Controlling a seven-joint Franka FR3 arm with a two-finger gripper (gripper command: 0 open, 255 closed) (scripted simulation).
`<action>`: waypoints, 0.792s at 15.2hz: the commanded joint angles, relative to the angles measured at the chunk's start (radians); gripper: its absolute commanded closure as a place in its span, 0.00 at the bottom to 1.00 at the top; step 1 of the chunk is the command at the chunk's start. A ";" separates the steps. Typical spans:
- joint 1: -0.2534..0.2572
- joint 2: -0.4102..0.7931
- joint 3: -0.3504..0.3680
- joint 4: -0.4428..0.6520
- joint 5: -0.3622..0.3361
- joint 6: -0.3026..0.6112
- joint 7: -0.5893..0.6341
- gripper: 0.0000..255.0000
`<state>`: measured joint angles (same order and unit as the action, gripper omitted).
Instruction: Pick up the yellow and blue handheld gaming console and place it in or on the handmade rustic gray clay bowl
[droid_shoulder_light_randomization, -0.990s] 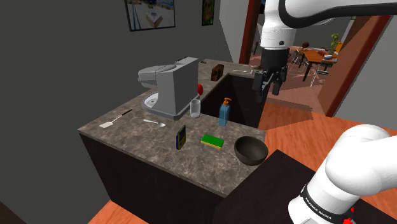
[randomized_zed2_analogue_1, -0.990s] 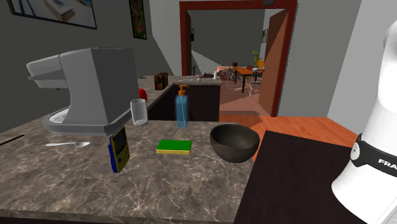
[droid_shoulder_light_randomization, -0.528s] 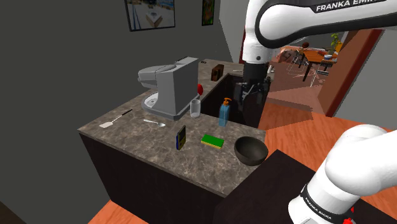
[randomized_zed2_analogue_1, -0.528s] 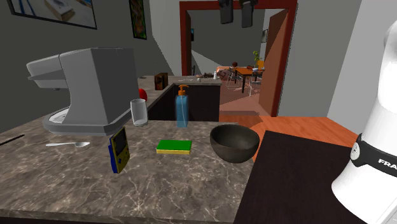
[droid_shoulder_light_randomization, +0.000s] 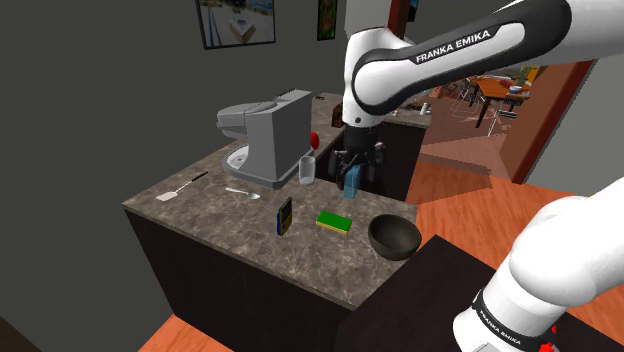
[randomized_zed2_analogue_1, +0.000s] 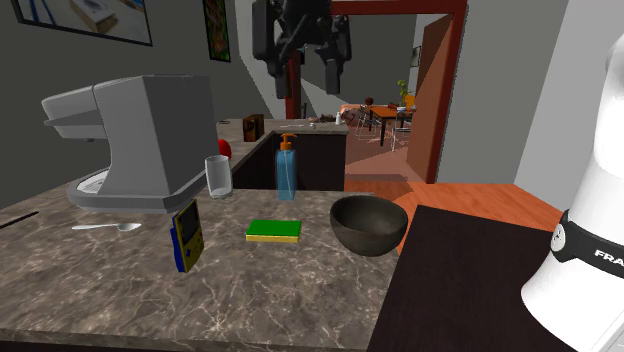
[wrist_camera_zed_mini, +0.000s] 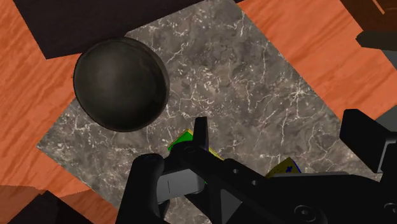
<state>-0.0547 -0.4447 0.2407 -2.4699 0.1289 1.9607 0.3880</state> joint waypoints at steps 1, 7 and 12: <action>-0.007 0.073 0.024 0.012 0.002 0.070 0.050 0.00; -0.032 0.312 0.077 0.103 -0.041 0.237 0.205 0.00; -0.035 0.519 0.089 0.217 -0.116 0.339 0.346 0.00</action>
<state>-0.0922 0.0298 0.3268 -2.2787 0.0294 2.2792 0.6993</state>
